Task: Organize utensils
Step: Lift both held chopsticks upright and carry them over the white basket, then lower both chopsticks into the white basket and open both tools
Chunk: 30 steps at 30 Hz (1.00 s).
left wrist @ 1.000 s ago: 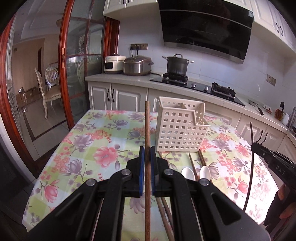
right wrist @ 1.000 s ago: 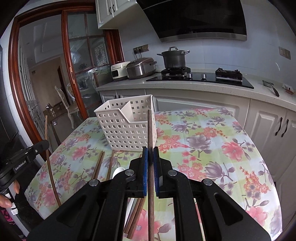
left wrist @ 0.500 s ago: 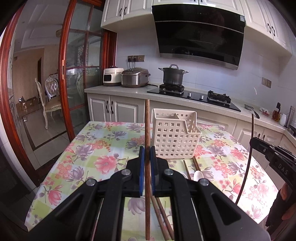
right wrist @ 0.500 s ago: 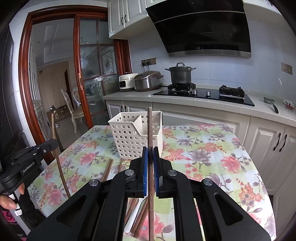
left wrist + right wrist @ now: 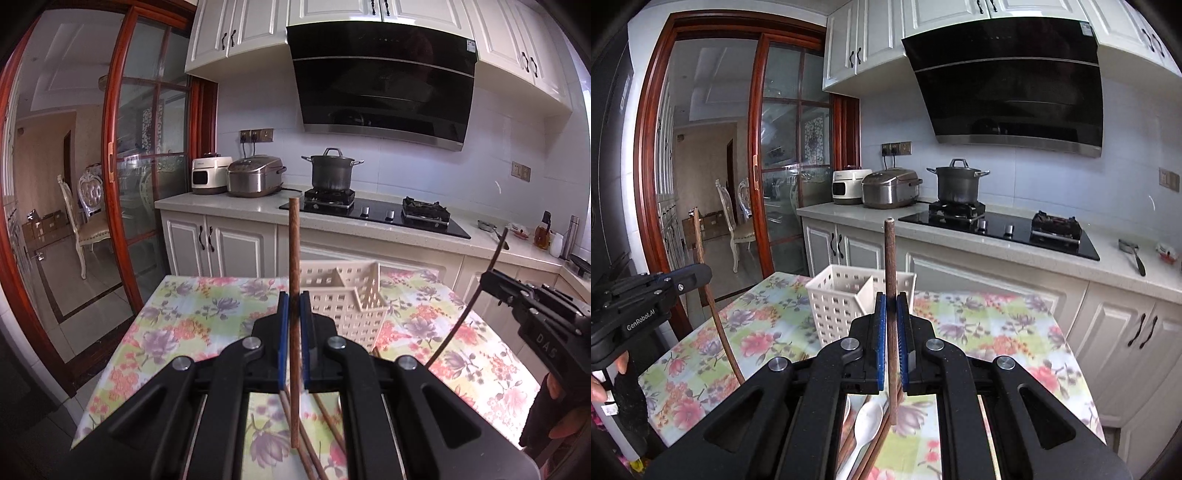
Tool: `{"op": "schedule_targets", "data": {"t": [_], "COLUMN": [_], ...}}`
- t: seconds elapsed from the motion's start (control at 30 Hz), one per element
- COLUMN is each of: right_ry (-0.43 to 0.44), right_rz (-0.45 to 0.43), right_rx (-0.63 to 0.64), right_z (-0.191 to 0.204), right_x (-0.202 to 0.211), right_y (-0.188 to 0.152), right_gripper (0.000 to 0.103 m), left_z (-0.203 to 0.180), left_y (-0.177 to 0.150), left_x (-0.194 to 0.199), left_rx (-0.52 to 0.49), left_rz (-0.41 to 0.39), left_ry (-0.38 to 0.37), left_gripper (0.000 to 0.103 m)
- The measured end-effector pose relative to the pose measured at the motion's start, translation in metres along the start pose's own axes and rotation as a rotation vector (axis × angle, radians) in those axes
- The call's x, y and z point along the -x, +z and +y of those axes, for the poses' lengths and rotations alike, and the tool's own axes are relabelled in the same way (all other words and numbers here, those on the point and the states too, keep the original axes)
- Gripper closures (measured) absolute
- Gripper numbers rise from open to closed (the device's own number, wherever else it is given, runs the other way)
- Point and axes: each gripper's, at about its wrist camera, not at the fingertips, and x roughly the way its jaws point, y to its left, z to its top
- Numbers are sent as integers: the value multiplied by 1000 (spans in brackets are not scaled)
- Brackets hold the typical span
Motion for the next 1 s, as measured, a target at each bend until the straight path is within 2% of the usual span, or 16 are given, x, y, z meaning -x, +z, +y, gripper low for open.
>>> {"op": "schedule_targets", "data": {"t": [0.13,0.33,0.63,0.77,1.0], "right_ry": [10,22,16,10,38], "right_rz": [2,6,-30,-15,8], "right_rx": [-8,-41,-51,-67,-90], "right_z": [-7,-17,-22,-26,-25], "right_x": [-18,-48,-88,-108,-126], "right_y": [22,59,104,118,127], "right_gripper": [94,95,95,95,95], "left_z": [-4,-5,-8,-7,-1], "left_y": [29,76,138,162,177], "left_x": [-11,-39,-78,-88,-116], "left_rx": [-14,10,41,48,80], "left_rz": [-7,26,6,-12,1], "left_ry": [-11,-57,-35,-27,-23], "left_gripper": [97,97,97,97,97]}}
